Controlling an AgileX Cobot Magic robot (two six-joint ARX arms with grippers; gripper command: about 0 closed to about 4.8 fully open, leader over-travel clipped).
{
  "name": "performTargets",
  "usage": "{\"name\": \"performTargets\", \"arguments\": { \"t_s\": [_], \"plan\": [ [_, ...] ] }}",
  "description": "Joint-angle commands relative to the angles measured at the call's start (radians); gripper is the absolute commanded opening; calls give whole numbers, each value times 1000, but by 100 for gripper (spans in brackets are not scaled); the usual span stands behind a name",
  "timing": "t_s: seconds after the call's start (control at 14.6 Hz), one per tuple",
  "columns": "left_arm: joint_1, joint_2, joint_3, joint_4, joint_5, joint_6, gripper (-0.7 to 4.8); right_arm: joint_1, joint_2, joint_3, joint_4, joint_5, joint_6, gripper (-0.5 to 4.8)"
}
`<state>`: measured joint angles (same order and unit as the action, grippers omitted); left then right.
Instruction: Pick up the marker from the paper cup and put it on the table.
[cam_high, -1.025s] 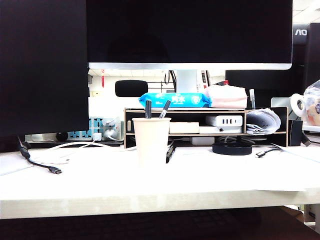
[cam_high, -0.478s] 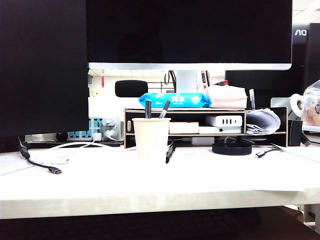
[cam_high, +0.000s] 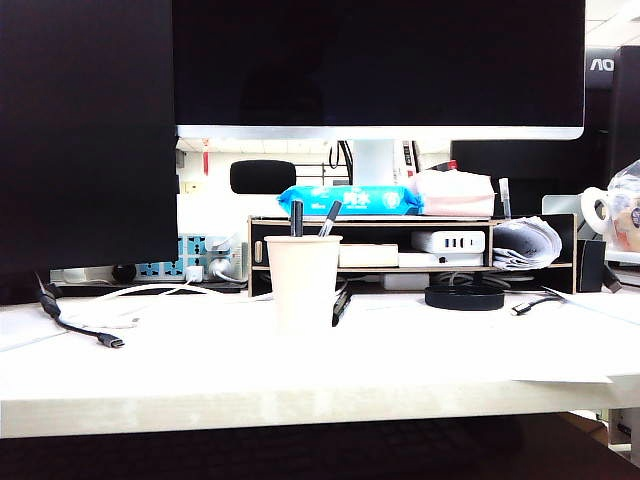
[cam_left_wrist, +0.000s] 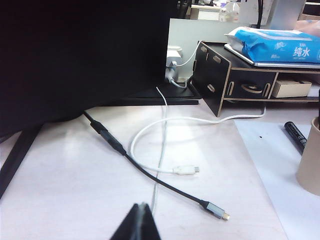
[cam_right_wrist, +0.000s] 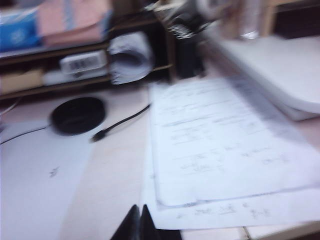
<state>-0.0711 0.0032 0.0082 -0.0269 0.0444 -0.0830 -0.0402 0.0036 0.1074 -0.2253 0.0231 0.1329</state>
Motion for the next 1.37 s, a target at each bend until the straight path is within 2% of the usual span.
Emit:
{"name": "performTargets", "arguments": {
  "t_s": [0.07,0.21,0.48,0.82,1.37],
  "plan": [
    [0,0,1,6,3,-3,-5,-3,0,-47,109,-3,26,-7],
    [0,0,1,6,3,-3,-5,-1,0,-94,180,-19,43,-7],
    [0,0,1,6,3,-3,-5,2,0,-98,185,-26,43,-7],
    [0,0,1,6,3,-3,-5,80,0,-98,185,-24,-10,-7],
    [0,0,1,6,3,-3,-5,82,0,-98,185,-24,-30,-7]
  ]
}}
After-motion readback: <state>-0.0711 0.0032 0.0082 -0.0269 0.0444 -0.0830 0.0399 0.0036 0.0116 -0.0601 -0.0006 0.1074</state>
